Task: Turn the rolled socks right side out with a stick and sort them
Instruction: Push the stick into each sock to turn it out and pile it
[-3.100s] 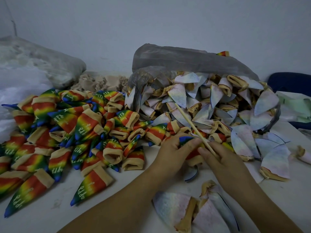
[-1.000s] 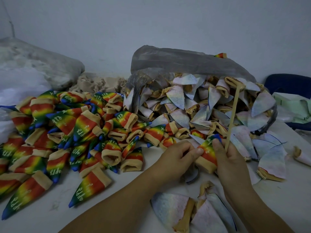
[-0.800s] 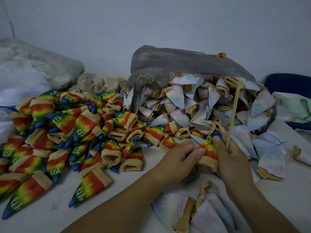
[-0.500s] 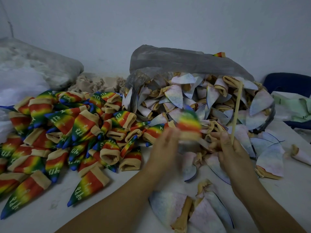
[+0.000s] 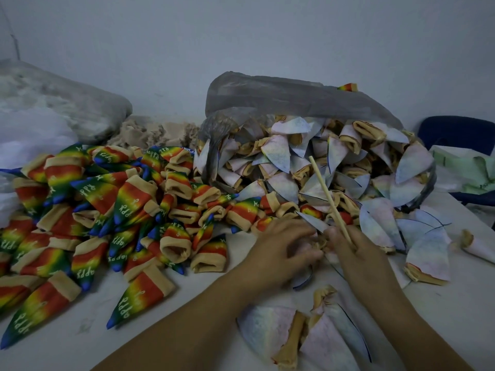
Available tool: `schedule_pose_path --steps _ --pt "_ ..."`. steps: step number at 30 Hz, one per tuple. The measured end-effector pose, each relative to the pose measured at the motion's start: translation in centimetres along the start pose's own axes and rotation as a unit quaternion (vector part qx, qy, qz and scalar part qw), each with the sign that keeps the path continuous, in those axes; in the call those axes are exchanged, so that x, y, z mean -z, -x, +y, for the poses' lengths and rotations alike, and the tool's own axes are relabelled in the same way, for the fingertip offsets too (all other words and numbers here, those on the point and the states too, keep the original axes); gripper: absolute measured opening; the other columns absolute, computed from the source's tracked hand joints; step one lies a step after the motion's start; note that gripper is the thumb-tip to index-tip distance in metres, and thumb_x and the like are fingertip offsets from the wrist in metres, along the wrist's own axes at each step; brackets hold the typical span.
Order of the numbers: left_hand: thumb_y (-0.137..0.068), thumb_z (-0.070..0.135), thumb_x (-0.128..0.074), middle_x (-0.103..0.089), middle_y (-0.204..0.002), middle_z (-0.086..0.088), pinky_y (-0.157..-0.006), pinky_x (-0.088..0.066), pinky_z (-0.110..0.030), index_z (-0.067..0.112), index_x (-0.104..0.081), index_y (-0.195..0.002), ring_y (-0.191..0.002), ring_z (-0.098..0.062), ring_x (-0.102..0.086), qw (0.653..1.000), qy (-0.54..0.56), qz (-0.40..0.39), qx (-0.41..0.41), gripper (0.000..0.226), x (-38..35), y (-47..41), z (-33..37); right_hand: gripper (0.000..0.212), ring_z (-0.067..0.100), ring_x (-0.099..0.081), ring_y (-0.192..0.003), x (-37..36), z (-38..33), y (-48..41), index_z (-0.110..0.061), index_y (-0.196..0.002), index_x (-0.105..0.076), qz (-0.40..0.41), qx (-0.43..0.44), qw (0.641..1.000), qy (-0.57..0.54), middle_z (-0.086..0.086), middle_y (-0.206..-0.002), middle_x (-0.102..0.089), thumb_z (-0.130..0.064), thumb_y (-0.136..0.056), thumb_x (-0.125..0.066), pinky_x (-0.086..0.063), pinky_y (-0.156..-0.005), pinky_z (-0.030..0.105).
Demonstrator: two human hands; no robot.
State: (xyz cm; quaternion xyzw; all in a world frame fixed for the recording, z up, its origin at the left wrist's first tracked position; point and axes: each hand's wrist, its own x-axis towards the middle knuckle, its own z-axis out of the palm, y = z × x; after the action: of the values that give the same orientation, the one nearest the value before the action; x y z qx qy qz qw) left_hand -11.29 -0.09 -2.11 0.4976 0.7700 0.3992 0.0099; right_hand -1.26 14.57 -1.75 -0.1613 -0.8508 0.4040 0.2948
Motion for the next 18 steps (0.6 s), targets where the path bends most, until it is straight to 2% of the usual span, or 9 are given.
schedule_pose_path --steps 2,4,8,10,14,18 --pt "-0.096 0.036 -0.061 -0.055 -0.133 0.008 -0.109 -0.027 -0.025 0.021 -0.064 -0.129 -0.128 -0.008 -0.037 0.999 -0.029 0.016 -0.007 0.036 0.2 0.0 0.1 0.032 0.009 -0.05 -0.06 -0.1 0.2 -0.1 -0.023 -0.071 -0.051 0.005 -0.004 1.0 0.01 0.001 -0.062 -0.051 -0.045 -0.092 -0.044 -0.036 -0.054 0.022" --pt "-0.098 0.033 -0.058 -0.06 -0.122 0.008 -0.104 -0.031 -0.03 0.021 -0.069 -0.119 -0.12 -0.009 -0.041 0.998 -0.035 0.058 0.009 0.027 0.4 -0.1 -0.2 0.032 0.009 -0.046 -0.057 -0.1 0.3 -0.1 -0.022 -0.068 -0.049 0.006 -0.004 1.0 0.019 0.0 -0.06 -0.048 -0.042 -0.094 -0.046 -0.035 -0.053 0.025" --pt "-0.1 0.024 -0.056 -0.063 -0.11 0.004 -0.097 -0.038 -0.035 0.015 -0.071 -0.108 -0.109 -0.012 -0.044 0.982 -0.037 0.169 0.074 0.02 0.6 -0.5 -1.3 0.034 0.006 -0.044 -0.054 -0.3 0.6 -0.1 -0.021 -0.066 -0.047 0.012 0.003 1.0 0.02 -0.001 -0.057 -0.044 -0.041 -0.094 -0.046 -0.033 -0.049 0.018" --pt "-0.099 0.021 -0.056 -0.063 -0.113 0.003 -0.096 -0.037 -0.032 0.015 -0.072 -0.109 -0.111 -0.014 -0.045 0.981 -0.035 0.176 0.079 0.019 0.6 -0.5 -1.7 0.036 0.006 -0.042 -0.051 -0.3 0.7 -0.1 -0.021 -0.064 -0.044 0.014 0.005 1.0 0.027 -0.001 -0.056 -0.041 -0.042 -0.093 -0.046 -0.031 -0.049 0.021" --pt "-0.099 0.016 -0.056 -0.063 -0.122 0.002 -0.099 -0.033 -0.027 0.017 -0.072 -0.116 -0.118 -0.013 -0.045 0.981 -0.041 0.176 0.072 0.023 0.4 -0.6 -2.0 0.035 0.004 -0.041 -0.051 -0.3 0.7 -0.2 -0.022 -0.064 -0.044 0.016 0.008 0.999 0.029 -0.001 -0.056 -0.041 -0.04 -0.094 -0.046 -0.033 -0.049 0.015" --pt "-0.1 0.017 -0.053 -0.057 -0.137 0.002 -0.102 -0.023 -0.017 0.017 -0.067 -0.126 -0.131 -0.012 -0.039 0.98 -0.046 0.164 0.107 0.029 0.5 -0.8 -2.3 0.034 0.004 -0.042 -0.052 -0.3 0.8 -0.2 -0.024 -0.064 -0.044 0.014 0.006 0.999 0.034 -0.001 -0.056 -0.041 -0.041 -0.094 -0.045 -0.028 -0.05 0.025"
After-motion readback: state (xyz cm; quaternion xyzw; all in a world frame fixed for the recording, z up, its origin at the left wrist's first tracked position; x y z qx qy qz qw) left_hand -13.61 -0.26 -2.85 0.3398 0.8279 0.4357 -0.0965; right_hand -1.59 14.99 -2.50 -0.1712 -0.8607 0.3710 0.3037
